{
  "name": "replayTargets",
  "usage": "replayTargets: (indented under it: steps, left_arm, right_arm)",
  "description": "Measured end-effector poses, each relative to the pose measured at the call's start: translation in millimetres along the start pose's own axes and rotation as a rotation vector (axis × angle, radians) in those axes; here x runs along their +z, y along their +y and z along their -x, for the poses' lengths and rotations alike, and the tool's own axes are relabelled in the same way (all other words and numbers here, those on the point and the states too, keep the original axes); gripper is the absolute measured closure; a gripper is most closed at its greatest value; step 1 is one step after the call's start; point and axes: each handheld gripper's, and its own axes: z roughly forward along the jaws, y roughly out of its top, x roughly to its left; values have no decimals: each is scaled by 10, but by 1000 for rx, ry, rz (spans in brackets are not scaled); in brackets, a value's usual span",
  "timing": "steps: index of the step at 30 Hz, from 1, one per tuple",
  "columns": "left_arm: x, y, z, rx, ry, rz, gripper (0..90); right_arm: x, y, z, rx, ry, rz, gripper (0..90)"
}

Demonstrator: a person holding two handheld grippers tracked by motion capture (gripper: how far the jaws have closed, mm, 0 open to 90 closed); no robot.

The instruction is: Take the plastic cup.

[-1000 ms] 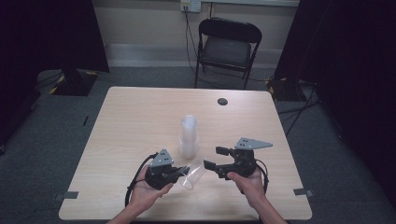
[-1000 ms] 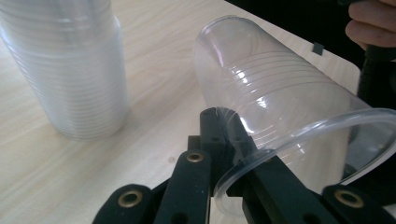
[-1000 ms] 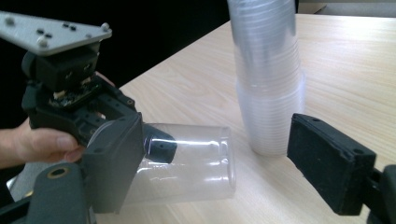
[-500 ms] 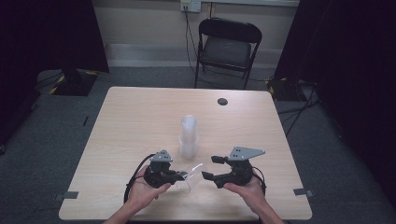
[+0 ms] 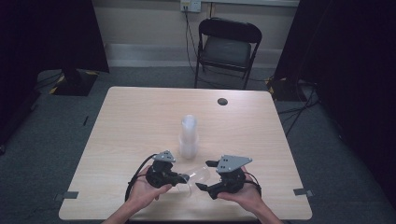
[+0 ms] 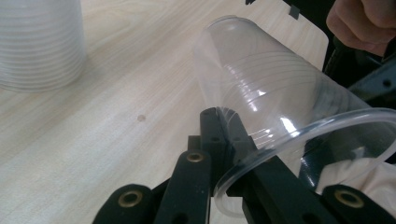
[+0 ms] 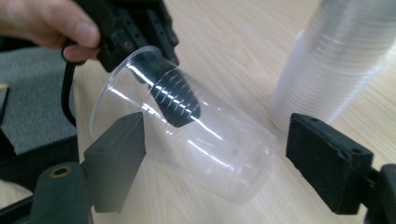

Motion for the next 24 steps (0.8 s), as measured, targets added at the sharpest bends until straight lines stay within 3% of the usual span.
replayTargets:
  steps: [4,11,17,24]
  left_arm:
    - [9,3,2,-1,11,-5,900]
    - [6,36,-46,-36,-19,-14,900]
    - [7,51,-79,-79,-32,-12,900]
    - [-4,86,-83,-84,-32,-30,900]
  right_arm:
    - [54,5,-52,-64,24,-33,186]
    - [87,4,-96,-131,25,-53,160]
    - [129,18,-121,-162,15,-59,133]
    - [182,26,-159,-196,22,-64,116]
